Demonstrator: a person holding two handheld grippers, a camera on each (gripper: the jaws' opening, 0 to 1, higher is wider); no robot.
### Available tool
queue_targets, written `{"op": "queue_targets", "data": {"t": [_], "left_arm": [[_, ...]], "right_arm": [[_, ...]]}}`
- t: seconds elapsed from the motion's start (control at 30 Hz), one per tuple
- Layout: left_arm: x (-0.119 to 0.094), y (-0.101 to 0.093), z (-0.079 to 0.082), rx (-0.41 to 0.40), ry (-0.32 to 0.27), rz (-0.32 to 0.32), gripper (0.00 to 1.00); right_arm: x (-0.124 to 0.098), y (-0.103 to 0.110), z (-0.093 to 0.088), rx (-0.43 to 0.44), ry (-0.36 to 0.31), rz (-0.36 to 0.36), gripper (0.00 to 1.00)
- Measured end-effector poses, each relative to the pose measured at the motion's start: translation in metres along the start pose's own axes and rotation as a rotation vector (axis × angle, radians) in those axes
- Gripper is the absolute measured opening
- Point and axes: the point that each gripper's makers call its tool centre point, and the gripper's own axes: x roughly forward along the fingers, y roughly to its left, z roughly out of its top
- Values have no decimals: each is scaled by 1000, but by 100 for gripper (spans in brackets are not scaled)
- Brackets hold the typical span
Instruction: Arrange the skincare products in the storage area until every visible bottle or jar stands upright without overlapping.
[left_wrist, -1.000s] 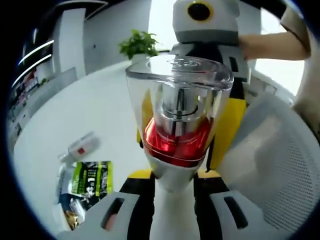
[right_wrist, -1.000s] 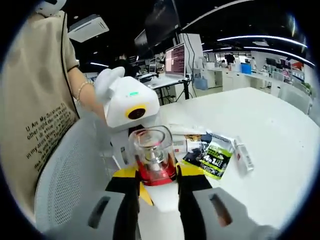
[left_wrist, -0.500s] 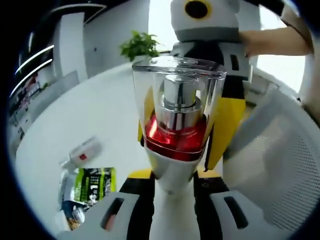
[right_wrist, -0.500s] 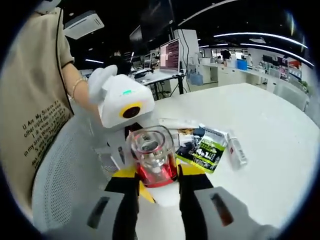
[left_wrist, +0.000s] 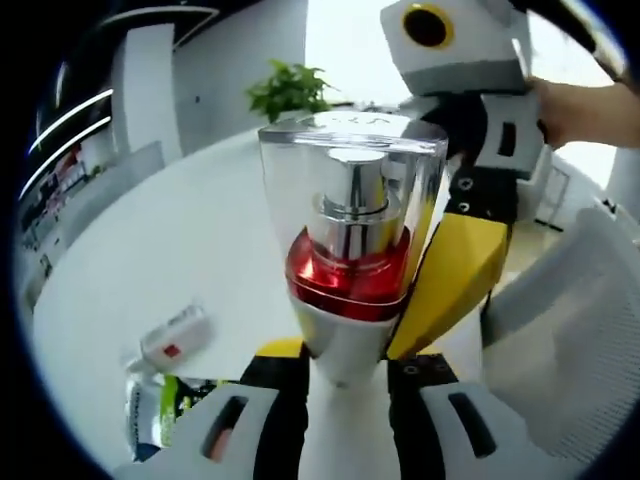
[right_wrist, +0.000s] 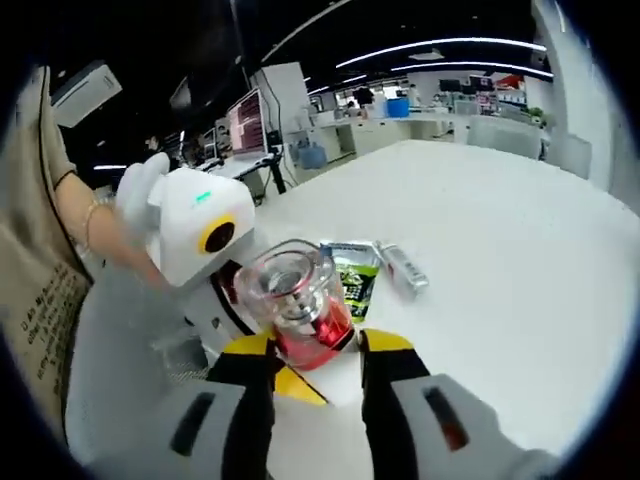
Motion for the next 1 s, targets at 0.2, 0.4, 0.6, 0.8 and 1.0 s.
{"op": "queue_targets", "data": {"t": [0.2, 0.4, 0.6, 0.8, 1.0], "left_arm": [[16, 10, 12, 37, 4, -21, 27], [31, 21, 23, 13, -5, -23, 27], [45, 32, 36, -15, -16, -6, 27], [55, 48, 44, -26, -9, -28, 27], [63, 62, 51, -19, -2, -27, 27]], "right_arm": [[-4, -23, 4, 13, -37, -56, 33], [-7, -46, 9, 0, -23, -34, 33], [-8, -66, 13, -28, -33, -15, 33], [-5, -84, 20, -13, -75, -5, 32], [0, -94, 30, -24, -112, -3, 32]]}}
